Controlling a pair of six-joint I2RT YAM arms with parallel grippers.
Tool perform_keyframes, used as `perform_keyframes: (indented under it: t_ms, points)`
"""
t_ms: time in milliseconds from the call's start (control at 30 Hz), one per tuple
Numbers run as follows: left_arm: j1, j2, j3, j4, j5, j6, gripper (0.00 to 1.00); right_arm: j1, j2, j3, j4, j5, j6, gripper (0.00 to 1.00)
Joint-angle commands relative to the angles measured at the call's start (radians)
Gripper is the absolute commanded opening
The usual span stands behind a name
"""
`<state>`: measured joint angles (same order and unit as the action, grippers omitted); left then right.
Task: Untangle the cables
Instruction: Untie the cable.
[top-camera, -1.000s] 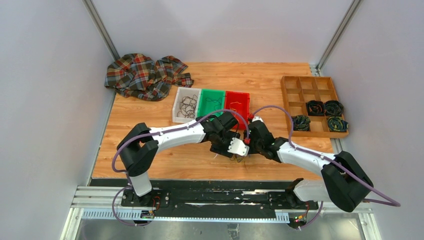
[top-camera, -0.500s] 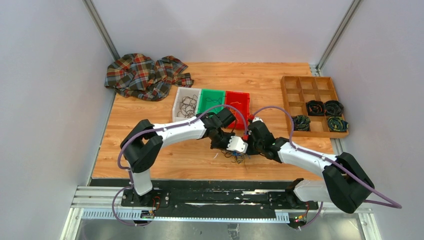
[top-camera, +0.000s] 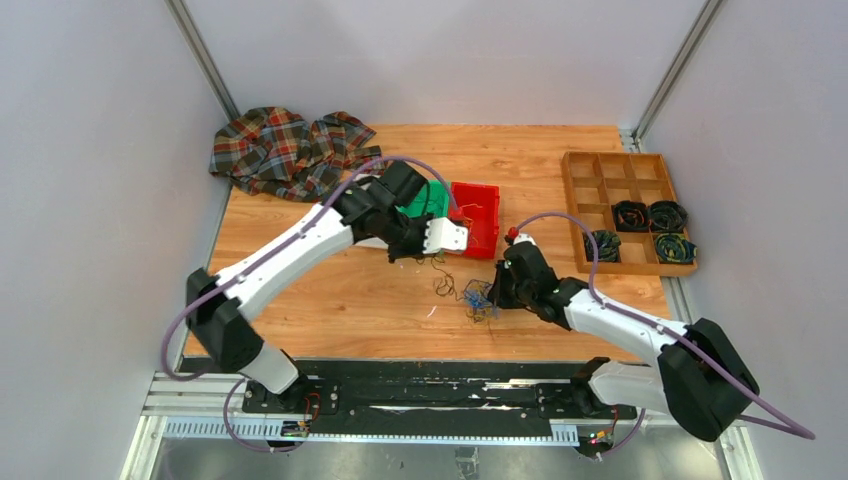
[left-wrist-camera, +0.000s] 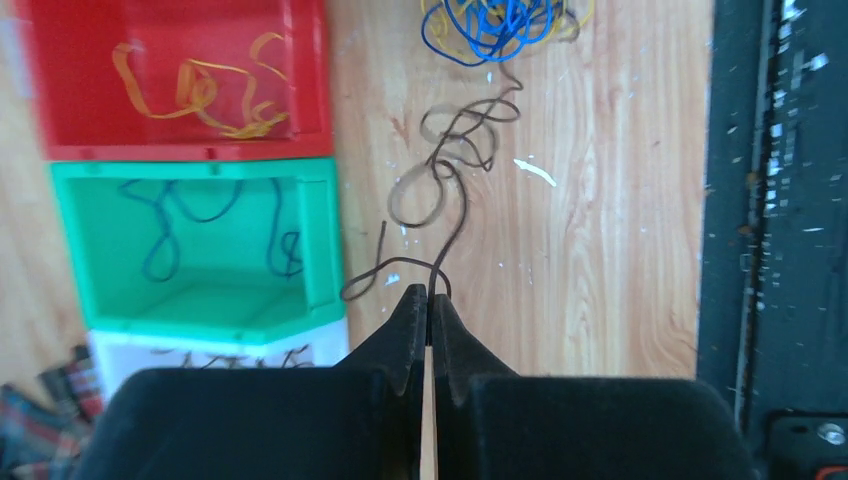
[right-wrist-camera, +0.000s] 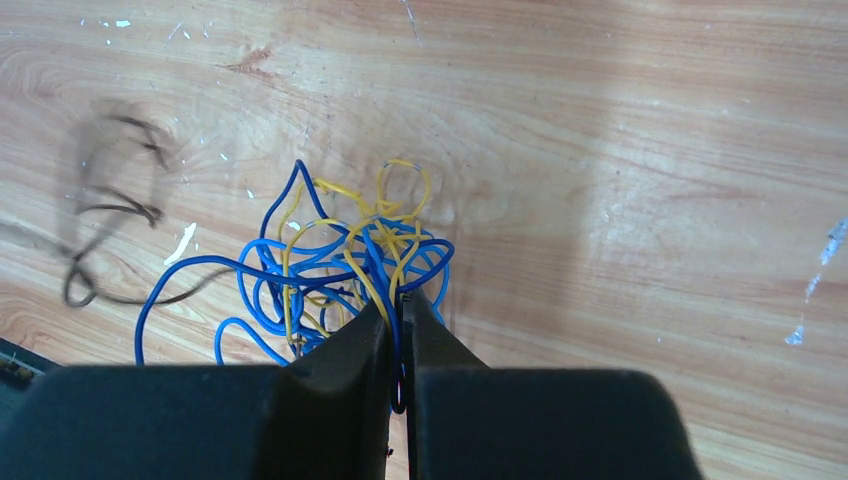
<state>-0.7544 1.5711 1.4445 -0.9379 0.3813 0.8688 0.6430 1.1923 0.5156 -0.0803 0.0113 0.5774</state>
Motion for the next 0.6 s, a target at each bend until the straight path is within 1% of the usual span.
perform_keyframes:
  t_ms: [0,100,233,367,467,567]
  points:
    - [-0.002,-0.135,0.151,-0.244,-0.008,-0.064,0.01,-0.014,-0.064,-0.032,-0.025,0.031,-0.002,0.02]
    - [-0.002,-0.196,0.269,-0.305,-0.047,-0.105,0.01,-0.014,-0.117,-0.036,-0.049,0.04,-0.012,0.02]
    - [-0.002,-0.253,0.418,-0.308,-0.132,-0.151,0.0,-0.014,-0.203,-0.065,-0.059,0.048,-0.01,0.03]
    - [-0.002,-0.258,0.57,-0.292,-0.241,-0.162,0.01,-0.014,-0.267,-0.08,-0.089,0.043,-0.014,0.02]
    - [-0.002,-0.271,0.624,-0.193,-0.363,-0.148,0.01,-0.013,-0.292,-0.07,-0.125,0.035,-0.023,0.02]
    - [-0.002,-0.302,0.622,-0.056,-0.42,-0.094,0.01,-0.014,-0.301,-0.056,-0.166,0.043,-0.031,0.02]
